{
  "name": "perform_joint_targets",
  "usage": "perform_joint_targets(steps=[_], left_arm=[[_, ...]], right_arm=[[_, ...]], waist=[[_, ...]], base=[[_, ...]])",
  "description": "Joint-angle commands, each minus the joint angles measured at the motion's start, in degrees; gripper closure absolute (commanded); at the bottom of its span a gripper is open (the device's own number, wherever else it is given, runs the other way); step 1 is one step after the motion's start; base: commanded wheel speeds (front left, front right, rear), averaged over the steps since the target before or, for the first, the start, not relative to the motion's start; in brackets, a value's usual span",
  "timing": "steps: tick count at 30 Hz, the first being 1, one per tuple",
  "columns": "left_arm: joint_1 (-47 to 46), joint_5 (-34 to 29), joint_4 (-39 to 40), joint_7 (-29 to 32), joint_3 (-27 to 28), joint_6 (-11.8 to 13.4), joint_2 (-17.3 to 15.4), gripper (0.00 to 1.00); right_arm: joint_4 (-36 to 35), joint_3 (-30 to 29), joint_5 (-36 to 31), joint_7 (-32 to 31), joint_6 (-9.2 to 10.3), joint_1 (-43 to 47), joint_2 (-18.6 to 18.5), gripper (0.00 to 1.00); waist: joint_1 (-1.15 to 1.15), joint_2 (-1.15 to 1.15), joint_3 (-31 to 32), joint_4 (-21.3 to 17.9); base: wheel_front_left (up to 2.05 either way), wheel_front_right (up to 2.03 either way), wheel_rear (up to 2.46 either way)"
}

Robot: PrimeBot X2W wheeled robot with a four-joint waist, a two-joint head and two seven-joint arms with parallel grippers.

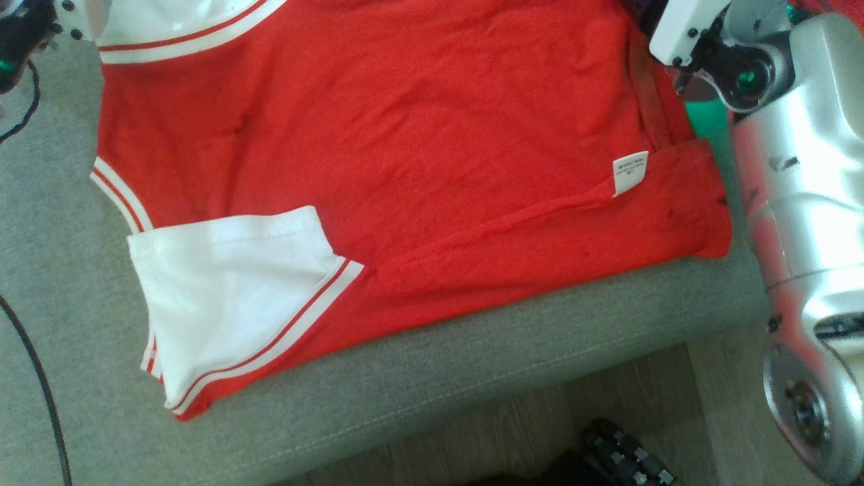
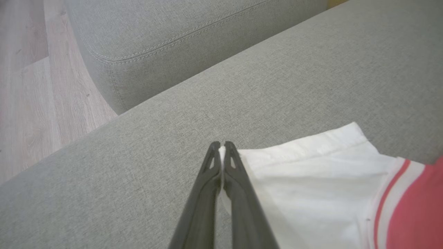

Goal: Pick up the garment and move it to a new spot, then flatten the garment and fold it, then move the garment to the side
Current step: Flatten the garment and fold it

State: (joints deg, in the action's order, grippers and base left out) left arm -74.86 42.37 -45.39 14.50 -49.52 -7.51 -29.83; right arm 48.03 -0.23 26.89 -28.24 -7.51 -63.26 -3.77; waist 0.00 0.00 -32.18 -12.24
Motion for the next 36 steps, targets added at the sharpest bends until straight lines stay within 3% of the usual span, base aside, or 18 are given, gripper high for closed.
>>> perform_joint_targets(steps=[1,7,9,10,11,19,30,36], left_arm=[[-3.6,0.7,1.4,-0.7,1.3,0.0,-2.4,1.0],[-3.5,1.9,0.5,-1.4,-0.7,0.0,-2.7,1.0],[-3.5,2.3,0.2,-1.5,-1.1,0.0,-2.6,1.0],[-3.6,2.4,0.0,-1.6,-1.3,0.0,-2.6,1.0],[-3.6,2.6,-0.2,-1.6,-1.5,0.0,-2.6,1.0],[-5.2,1.9,-0.4,-5.5,-3.5,0.0,-3.1,1.0],[-12.8,-2.5,-3.6,-21.7,-1.8,2.2,-1.9,1.0],[-11.3,-1.8,-3.7,-26.7,-1.7,1.2,-0.8,1.0]], right_arm=[[-0.2,0.8,-0.4,0.1,0.02,-2.5,0.9,0.0],[8.1,1.3,-3.3,-0.1,0.02,-7.1,0.9,0.24],[10.0,1.3,-4.3,-0.4,0.02,-8.2,0.9,0.64],[10.8,1.2,-4.8,-0.5,0.02,-8.7,0.9,0.95],[11.5,1.2,-5.2,-0.7,0.02,-9.2,0.9,1.0],[12.7,-0.1,-5.7,4.6,0.02,-12.0,0.9,1.0],[10.5,0.8,-2.5,17.7,0.02,-14.4,-0.3,1.0],[9.7,2.7,-0.4,19.9,0.02,-13.4,-2.4,1.0]], waist=[[0.0,0.0,-0.2,0.4],[0.0,0.0,0.5,0.8],[0.0,0.0,0.7,0.9],[0.0,0.0,0.8,0.9],[0.0,0.0,0.8,1.0],[0.0,0.0,0.6,2.1],[0.0,0.0,-0.7,4.5],[0.0,0.0,0.2,6.0]], base=[[0.0,0.0,0.0],[0.0,0.0,0.0],[0.0,0.0,0.0],[0.0,0.0,0.0],[0.0,0.0,0.0],[0.0,0.0,0.0],[0.0,0.0,0.0],[0.0,0.0,0.0]])
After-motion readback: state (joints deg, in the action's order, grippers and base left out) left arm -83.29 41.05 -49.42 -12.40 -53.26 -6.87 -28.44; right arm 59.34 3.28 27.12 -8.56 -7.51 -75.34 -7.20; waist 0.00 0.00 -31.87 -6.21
